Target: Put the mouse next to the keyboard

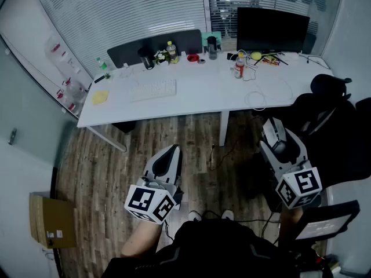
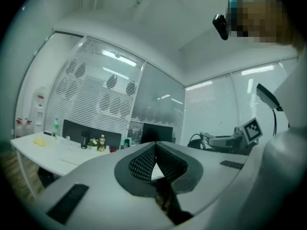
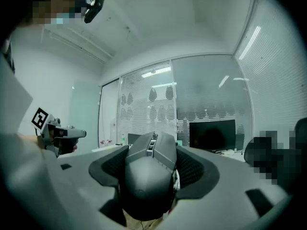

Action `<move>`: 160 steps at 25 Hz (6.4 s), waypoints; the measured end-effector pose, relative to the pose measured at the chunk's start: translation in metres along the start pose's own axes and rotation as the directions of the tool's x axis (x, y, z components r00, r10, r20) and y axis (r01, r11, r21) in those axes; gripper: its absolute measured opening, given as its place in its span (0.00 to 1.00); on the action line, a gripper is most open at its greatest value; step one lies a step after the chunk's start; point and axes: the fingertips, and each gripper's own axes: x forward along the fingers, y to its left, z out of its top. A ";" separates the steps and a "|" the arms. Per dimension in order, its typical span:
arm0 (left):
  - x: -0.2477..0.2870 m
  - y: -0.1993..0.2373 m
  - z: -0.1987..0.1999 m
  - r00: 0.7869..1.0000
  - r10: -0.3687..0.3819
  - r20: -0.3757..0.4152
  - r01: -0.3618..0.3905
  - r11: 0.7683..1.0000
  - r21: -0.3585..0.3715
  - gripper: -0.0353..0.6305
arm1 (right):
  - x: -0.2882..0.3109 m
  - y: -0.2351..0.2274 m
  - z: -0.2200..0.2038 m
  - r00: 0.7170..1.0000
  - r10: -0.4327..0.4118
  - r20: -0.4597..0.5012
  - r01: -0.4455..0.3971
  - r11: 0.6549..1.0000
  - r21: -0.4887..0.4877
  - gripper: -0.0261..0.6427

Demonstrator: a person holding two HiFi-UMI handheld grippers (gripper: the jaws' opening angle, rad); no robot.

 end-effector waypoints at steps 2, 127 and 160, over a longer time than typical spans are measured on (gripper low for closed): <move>0.001 0.007 0.003 0.999 0.053 0.009 -0.053 0.998 0.034 0.10 | 0.001 0.000 0.001 1.000 0.006 0.006 -0.006 1.000 -0.008 0.49; 0.309 0.546 0.054 0.998 0.025 -0.059 -0.028 0.998 -0.052 0.10 | 0.653 0.141 -0.064 0.948 0.175 -0.265 -0.203 0.976 -0.079 0.49; 0.369 0.525 -0.042 0.940 0.192 -0.282 -0.201 0.980 -0.004 0.10 | 0.690 -0.017 -0.329 0.778 -0.022 -0.628 0.083 0.994 0.067 0.49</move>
